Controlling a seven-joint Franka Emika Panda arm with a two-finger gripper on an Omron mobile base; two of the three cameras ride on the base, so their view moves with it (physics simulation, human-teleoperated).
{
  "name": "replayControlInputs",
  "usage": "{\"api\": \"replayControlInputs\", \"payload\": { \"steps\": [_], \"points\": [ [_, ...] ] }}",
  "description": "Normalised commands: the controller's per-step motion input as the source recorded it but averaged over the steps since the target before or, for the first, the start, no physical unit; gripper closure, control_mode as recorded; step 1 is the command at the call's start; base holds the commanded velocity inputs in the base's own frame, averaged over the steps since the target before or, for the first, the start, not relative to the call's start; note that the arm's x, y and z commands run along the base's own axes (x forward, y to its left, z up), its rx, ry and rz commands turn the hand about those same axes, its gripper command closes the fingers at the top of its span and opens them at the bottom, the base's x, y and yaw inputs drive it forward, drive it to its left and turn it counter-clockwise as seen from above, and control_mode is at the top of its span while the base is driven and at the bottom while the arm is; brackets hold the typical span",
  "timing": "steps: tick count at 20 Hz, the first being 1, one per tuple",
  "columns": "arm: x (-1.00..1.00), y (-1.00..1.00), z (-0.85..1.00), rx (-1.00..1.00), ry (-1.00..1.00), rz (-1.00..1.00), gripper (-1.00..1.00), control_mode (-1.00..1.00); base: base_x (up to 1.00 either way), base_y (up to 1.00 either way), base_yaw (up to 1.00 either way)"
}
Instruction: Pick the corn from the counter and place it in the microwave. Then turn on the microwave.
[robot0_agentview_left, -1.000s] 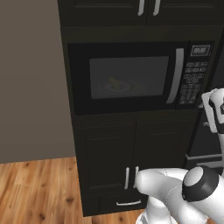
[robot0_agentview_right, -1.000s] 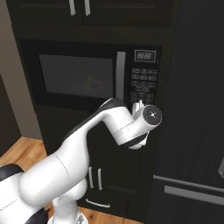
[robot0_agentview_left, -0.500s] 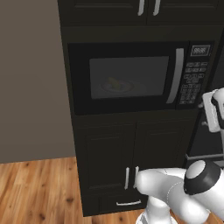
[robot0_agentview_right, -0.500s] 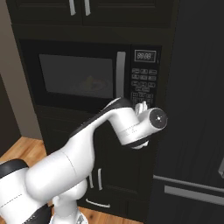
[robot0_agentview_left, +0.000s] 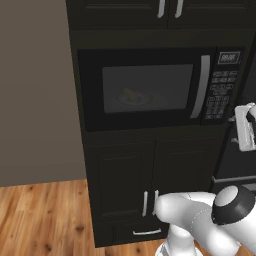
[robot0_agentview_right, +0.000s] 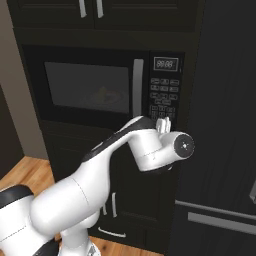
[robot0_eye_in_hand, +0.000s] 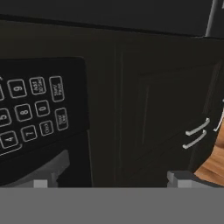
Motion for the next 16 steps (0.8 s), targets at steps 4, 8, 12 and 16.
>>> {"api": "replayControlInputs", "payload": {
  "steps": [4,8,12,16],
  "points": [
    [0.06,0.02,0.0,0.0,-0.07,0.0,-1.0,-1.0,0.0,0.0,0.0],
    [0.11,0.03,0.0,0.0,-0.01,0.0,-1.0,-1.0,0.0,0.0,0.0],
    [0.14,0.03,0.0,0.0,0.0,0.0,-1.0,-1.0,0.0,0.0,0.0],
    [0.16,0.0,0.0,0.0,0.0,0.0,-1.0,-1.0,0.0,0.0,0.0]
  ]
}}
